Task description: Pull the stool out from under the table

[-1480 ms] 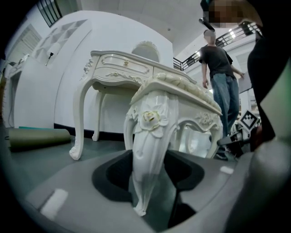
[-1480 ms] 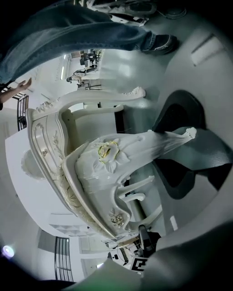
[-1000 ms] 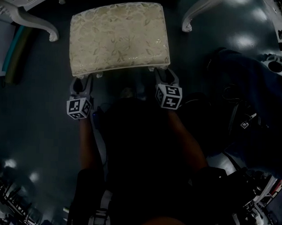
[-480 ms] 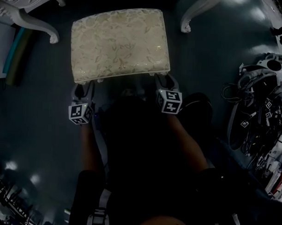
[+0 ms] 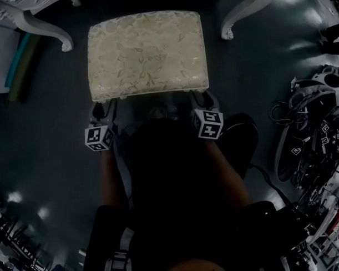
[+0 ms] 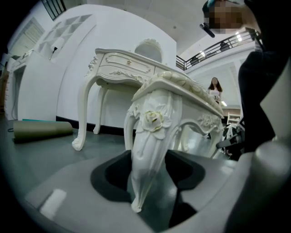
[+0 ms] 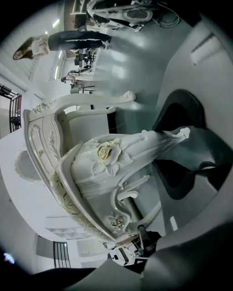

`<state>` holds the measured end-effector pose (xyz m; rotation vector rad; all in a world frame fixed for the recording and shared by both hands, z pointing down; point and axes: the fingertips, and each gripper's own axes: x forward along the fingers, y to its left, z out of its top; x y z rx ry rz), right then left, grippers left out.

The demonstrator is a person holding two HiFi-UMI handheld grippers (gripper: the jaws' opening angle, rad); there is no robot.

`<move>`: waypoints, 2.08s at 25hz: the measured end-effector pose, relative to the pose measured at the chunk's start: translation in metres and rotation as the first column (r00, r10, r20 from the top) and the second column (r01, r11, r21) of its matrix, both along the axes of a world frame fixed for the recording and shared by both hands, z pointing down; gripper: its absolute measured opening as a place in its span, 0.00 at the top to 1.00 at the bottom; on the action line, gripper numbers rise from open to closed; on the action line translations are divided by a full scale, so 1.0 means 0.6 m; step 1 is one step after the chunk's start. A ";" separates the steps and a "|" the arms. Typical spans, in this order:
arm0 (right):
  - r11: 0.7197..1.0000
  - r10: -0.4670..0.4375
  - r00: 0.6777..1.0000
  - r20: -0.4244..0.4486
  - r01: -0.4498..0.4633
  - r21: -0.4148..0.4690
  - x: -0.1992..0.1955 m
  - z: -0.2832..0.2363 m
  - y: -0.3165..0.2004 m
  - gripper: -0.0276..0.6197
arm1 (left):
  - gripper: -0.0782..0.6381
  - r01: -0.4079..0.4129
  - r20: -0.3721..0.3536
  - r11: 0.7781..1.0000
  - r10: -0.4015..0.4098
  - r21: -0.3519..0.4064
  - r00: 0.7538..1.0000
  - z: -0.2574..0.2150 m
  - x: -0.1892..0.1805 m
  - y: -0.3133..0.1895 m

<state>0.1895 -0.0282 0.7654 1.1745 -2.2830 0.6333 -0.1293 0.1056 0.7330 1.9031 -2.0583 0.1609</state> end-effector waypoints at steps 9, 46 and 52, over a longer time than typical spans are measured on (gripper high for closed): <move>0.998 -0.027 0.999 -0.026 0.026 -0.054 0.010 -0.011 0.006 0.63 | 0.57 -0.010 -0.072 0.999 0.007 -0.040 0.997 0.002 -0.005 0.009; 0.965 0.030 0.988 -0.152 -0.068 -0.251 -0.044 -0.481 -0.015 0.96 | 0.88 0.135 -0.176 0.966 -0.176 -0.221 0.969 -0.481 -0.092 -0.006; 0.967 0.029 0.990 -0.137 -0.062 -0.245 -0.066 -0.625 -0.019 0.96 | 0.88 0.125 -0.166 0.970 -0.162 -0.210 0.973 -0.629 -0.089 -0.016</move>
